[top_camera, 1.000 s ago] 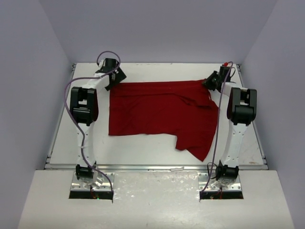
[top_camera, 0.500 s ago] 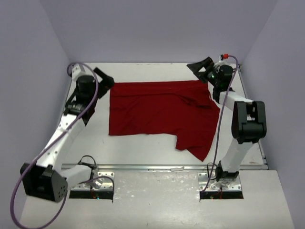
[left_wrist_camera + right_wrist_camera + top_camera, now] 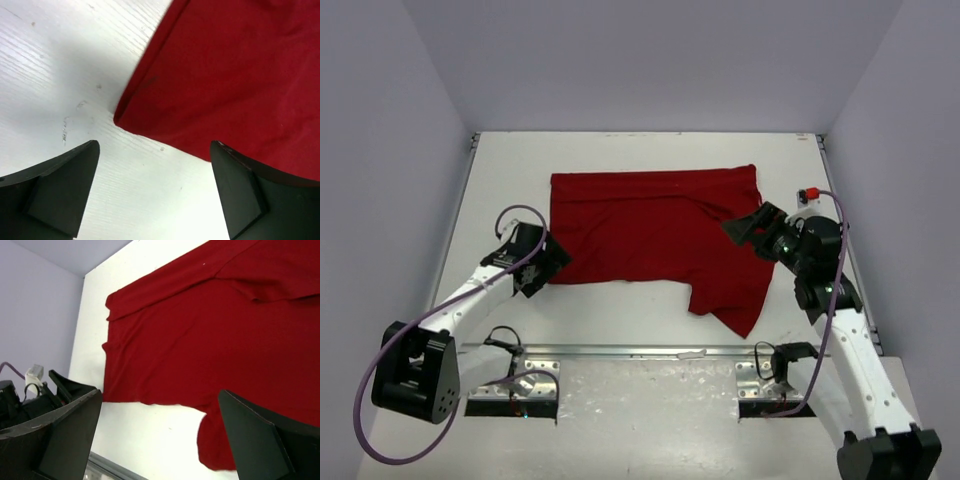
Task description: Fold and stack the t-shirts
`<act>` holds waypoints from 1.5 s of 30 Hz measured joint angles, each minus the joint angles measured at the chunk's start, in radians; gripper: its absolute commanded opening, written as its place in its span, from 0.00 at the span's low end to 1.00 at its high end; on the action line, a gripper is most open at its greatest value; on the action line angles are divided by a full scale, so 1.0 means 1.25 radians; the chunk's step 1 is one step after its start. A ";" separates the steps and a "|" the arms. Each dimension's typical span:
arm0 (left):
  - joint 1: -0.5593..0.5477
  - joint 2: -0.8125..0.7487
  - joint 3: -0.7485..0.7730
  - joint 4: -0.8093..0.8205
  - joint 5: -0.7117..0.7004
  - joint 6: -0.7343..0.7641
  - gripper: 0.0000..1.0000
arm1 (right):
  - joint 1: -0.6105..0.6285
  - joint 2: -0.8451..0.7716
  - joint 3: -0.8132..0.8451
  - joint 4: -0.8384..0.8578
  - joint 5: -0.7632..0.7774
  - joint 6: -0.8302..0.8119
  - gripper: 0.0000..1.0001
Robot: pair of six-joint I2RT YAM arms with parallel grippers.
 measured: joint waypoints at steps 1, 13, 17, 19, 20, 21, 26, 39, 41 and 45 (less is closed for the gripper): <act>0.000 0.004 -0.002 -0.003 -0.009 -0.002 0.79 | -0.001 -0.037 0.013 -0.048 0.014 -0.022 0.99; 0.000 0.110 -0.046 0.074 -0.030 -0.019 0.54 | -0.001 -0.149 0.058 -0.379 0.055 -0.159 0.99; 0.000 0.111 -0.058 0.096 -0.046 -0.025 0.17 | -0.001 -0.156 0.051 -0.399 0.067 -0.174 0.99; 0.000 0.119 -0.062 0.100 -0.053 -0.021 0.01 | -0.001 -0.153 0.034 -0.393 0.065 -0.172 0.99; 0.000 0.124 -0.062 0.102 -0.055 -0.021 0.00 | -0.001 -0.150 0.020 -0.391 0.064 -0.170 0.99; 0.000 0.124 -0.062 0.107 -0.056 -0.021 0.00 | -0.001 -0.144 0.005 -0.392 0.064 -0.166 0.99; 0.000 0.118 -0.063 0.107 -0.060 -0.015 0.00 | -0.001 -0.099 -0.086 -0.419 0.073 -0.127 0.98; 0.000 -0.009 -0.064 0.106 -0.056 0.021 0.00 | 0.000 0.005 -0.203 -0.458 0.147 -0.003 0.62; 0.000 -0.021 -0.060 0.104 -0.055 0.024 0.00 | 0.000 0.030 -0.203 -0.466 0.172 0.010 0.62; 0.000 -0.040 -0.049 0.107 -0.054 0.028 0.00 | 0.000 0.081 -0.201 -0.485 0.211 0.030 0.62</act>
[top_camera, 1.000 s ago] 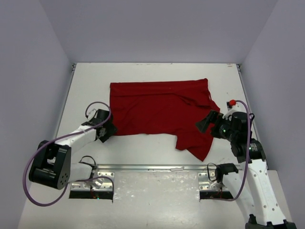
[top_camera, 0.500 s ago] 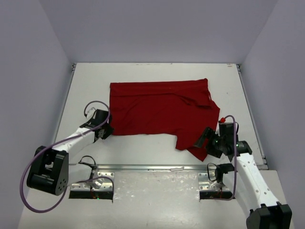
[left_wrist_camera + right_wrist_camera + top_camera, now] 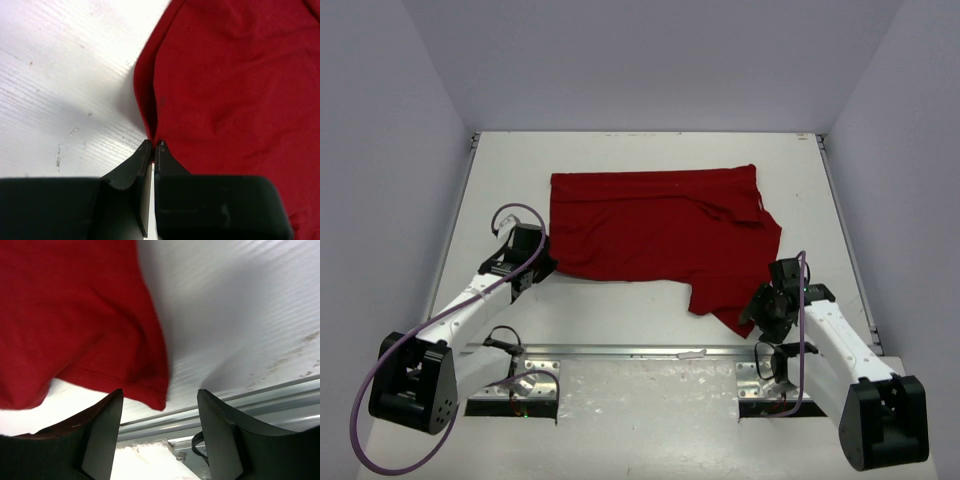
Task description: Fold and stack the t-shirts
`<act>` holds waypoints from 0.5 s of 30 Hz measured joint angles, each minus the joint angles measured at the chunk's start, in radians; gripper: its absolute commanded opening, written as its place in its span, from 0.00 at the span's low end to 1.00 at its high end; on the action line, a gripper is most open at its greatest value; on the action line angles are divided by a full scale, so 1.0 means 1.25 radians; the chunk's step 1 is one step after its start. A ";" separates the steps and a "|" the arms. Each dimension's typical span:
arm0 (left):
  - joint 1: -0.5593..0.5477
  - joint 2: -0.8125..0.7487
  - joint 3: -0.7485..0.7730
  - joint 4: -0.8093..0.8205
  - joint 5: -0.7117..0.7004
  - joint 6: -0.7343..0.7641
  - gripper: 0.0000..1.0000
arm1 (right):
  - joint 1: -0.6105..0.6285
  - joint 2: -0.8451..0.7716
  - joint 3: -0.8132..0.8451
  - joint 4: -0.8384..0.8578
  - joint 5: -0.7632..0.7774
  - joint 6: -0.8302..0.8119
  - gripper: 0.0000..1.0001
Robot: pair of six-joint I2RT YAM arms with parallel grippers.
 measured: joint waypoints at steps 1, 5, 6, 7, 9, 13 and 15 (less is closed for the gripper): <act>0.000 -0.002 0.002 0.003 0.000 0.002 0.00 | 0.000 0.015 0.000 0.000 0.008 0.003 0.55; 0.000 -0.001 0.002 0.012 0.008 0.005 0.00 | 0.000 0.103 0.005 0.016 -0.002 0.001 0.23; 0.000 0.000 0.002 0.014 0.010 0.009 0.00 | -0.001 0.120 0.008 0.020 -0.013 0.000 0.19; 0.000 0.002 0.002 0.016 0.012 0.015 0.00 | 0.000 0.137 0.008 0.031 -0.028 0.002 0.11; 0.000 0.004 0.002 0.016 0.013 0.019 0.00 | 0.000 0.145 0.008 0.046 -0.051 0.005 0.06; 0.000 0.002 0.002 0.018 0.015 0.024 0.00 | 0.004 0.113 -0.002 0.052 -0.051 0.009 0.01; 0.000 0.000 0.002 0.019 0.016 0.027 0.00 | 0.005 0.099 -0.005 0.052 -0.050 0.009 0.01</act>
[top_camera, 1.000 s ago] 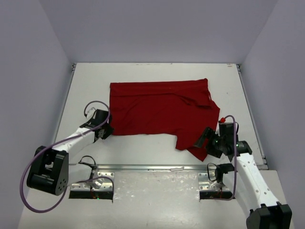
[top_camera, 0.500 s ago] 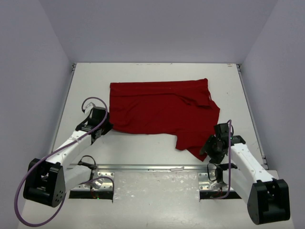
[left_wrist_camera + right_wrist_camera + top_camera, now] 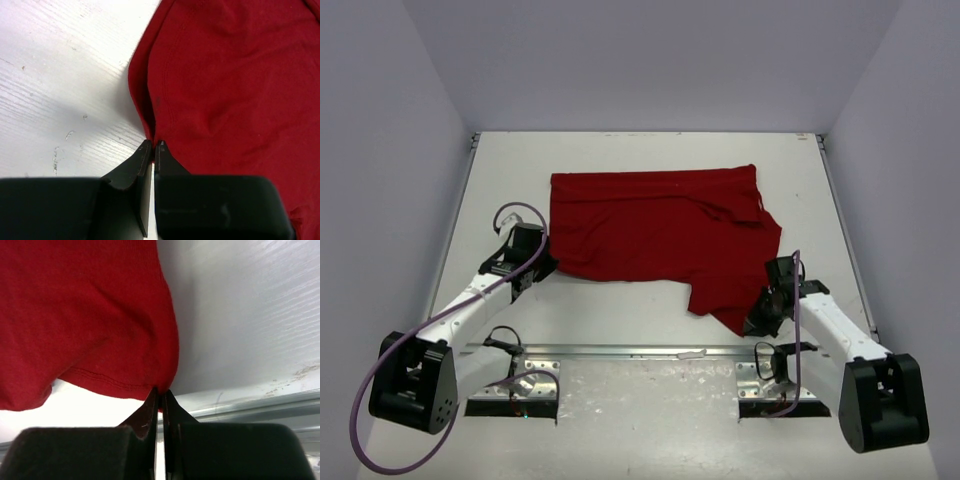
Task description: Fold and stack the t-shirts
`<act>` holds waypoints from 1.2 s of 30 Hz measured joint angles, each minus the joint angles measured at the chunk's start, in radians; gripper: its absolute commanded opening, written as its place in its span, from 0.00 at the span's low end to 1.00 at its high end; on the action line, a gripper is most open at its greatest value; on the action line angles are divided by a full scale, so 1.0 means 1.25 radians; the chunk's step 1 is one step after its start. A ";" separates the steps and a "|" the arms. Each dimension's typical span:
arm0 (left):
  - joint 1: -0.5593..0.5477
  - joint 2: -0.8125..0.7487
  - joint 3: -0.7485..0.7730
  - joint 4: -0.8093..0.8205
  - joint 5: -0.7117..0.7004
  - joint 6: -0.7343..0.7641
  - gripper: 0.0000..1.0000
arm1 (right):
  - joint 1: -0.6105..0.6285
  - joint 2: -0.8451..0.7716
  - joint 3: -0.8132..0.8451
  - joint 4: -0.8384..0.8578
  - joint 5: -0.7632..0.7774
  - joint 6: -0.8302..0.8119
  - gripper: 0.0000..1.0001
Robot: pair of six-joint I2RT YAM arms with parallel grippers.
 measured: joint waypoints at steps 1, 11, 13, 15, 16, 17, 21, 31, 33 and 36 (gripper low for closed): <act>0.000 0.000 0.000 0.000 0.000 0.002 0.00 | 0.000 -0.006 0.000 0.000 0.003 0.000 0.01; 0.000 -0.020 0.019 -0.026 -0.010 -0.010 0.00 | 0.000 -0.011 0.233 -0.051 0.047 -0.042 0.01; 0.000 -0.018 0.039 -0.035 -0.020 -0.019 0.00 | 0.000 0.027 0.309 -0.053 0.073 -0.056 0.01; 0.000 -0.008 0.063 -0.039 -0.031 -0.033 0.00 | -0.001 0.074 0.381 -0.050 0.096 -0.070 0.01; 0.000 0.002 0.078 -0.040 -0.038 -0.040 0.00 | -0.001 0.104 0.419 -0.049 0.107 -0.081 0.01; 0.000 0.019 0.096 -0.042 -0.045 -0.050 0.00 | -0.001 0.141 0.463 -0.048 0.120 -0.090 0.01; 0.003 0.093 0.152 -0.048 -0.063 -0.077 0.00 | -0.002 0.260 0.580 -0.035 0.161 -0.122 0.01; 0.044 0.196 0.241 -0.073 -0.081 -0.103 0.00 | -0.021 0.501 0.886 -0.049 0.212 -0.169 0.01; 0.046 0.211 0.265 -0.073 -0.085 -0.103 0.00 | -0.028 0.550 0.952 -0.049 0.213 -0.175 0.01; 0.051 0.250 0.306 -0.069 -0.084 -0.101 0.00 | -0.041 0.613 1.020 -0.050 0.211 -0.183 0.01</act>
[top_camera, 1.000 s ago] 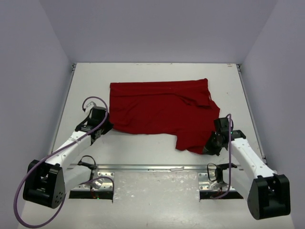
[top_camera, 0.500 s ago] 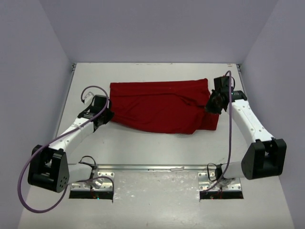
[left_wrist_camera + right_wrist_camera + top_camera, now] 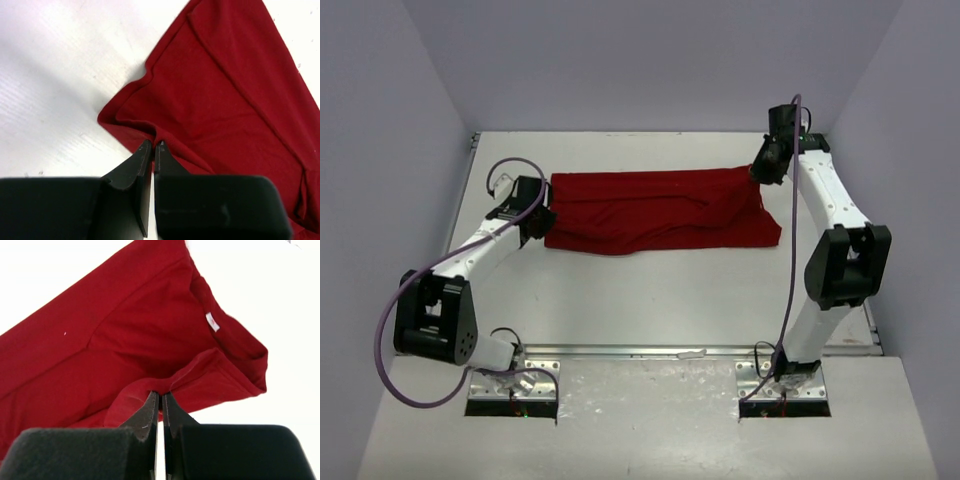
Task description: Fold and stack the t-shirts
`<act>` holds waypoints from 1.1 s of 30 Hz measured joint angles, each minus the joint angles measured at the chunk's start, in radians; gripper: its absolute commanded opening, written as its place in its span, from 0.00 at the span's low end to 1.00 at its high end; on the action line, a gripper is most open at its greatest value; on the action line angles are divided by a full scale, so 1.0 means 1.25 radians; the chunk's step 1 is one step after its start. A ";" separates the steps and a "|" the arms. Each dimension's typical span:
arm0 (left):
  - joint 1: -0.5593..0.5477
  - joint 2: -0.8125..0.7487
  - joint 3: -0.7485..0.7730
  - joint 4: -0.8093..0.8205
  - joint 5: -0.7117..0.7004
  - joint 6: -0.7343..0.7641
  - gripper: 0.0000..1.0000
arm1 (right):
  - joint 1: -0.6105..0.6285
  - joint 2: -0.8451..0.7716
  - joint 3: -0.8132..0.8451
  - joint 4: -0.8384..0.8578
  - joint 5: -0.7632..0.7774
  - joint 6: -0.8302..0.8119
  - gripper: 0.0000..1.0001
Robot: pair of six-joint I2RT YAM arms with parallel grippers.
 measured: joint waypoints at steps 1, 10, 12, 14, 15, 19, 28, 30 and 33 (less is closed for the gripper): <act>0.002 0.016 0.013 0.002 0.000 0.002 0.00 | -0.005 0.020 0.017 -0.001 -0.003 -0.003 0.01; 0.025 0.164 0.107 0.005 0.002 0.007 0.00 | -0.034 0.195 0.204 -0.038 -0.034 -0.034 0.01; 0.029 0.186 0.122 0.006 0.001 0.007 0.00 | -0.034 0.223 0.245 -0.042 -0.042 -0.042 0.01; 0.031 0.209 0.139 0.005 0.000 0.007 0.00 | -0.034 0.249 0.283 -0.049 -0.051 -0.048 0.01; 0.032 0.221 0.147 0.005 0.000 0.007 0.00 | -0.033 0.262 0.303 -0.051 -0.055 -0.051 0.01; 0.036 0.280 0.198 0.000 0.000 0.014 0.00 | -0.032 0.308 0.338 -0.052 -0.069 -0.057 0.01; 0.045 0.360 0.276 -0.002 0.000 0.028 0.00 | -0.033 0.377 0.379 -0.059 -0.071 -0.061 0.01; 0.049 0.382 0.294 0.000 0.000 0.029 0.00 | -0.033 0.394 0.403 -0.060 -0.071 -0.063 0.01; 0.055 0.399 0.298 0.000 0.001 0.029 0.00 | -0.034 0.403 0.413 -0.058 -0.072 -0.063 0.01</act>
